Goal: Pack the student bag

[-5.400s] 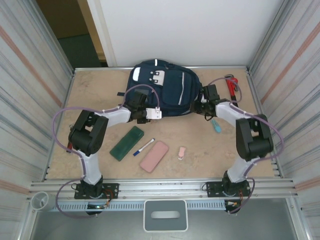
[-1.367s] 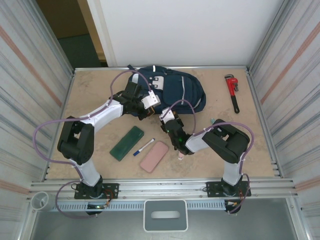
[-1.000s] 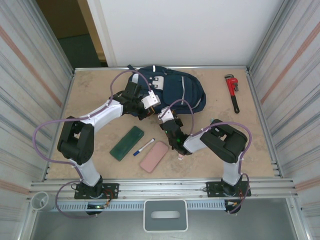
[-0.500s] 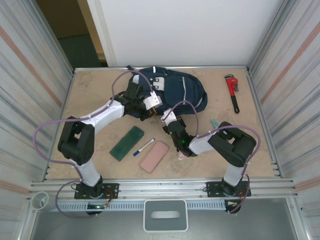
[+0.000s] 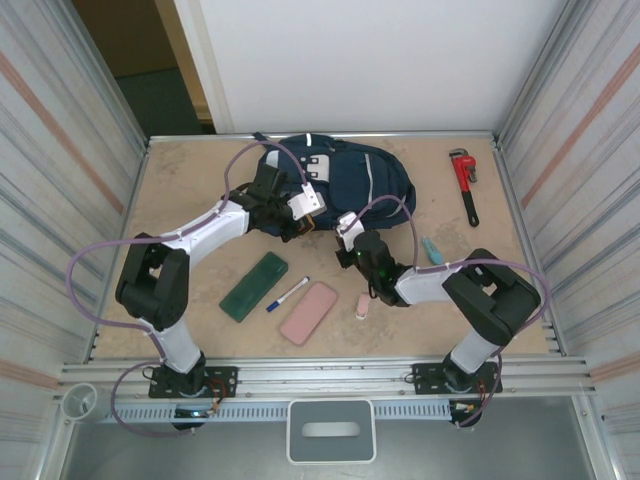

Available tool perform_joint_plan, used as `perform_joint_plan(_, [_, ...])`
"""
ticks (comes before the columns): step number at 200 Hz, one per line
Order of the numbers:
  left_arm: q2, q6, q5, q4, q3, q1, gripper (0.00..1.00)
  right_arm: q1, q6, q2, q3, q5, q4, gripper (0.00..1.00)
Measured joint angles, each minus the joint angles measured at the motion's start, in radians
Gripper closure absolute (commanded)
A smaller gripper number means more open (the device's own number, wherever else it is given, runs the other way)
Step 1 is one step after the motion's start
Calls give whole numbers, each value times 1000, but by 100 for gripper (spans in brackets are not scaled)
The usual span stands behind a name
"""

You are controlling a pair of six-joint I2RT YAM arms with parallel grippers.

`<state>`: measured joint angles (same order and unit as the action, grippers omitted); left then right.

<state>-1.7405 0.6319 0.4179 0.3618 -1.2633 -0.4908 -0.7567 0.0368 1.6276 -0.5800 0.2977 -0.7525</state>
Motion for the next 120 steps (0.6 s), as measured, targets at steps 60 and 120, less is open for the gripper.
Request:
perform_joint_plan(60, [0, 6, -6, -14, 0, -1, 100, 89, -76, -82, 6, -195, 99, 100])
perform_joint_plan(120, [0, 11, -10, -23, 16, -2, 100, 155, -121, -125, 5, -366, 198, 100])
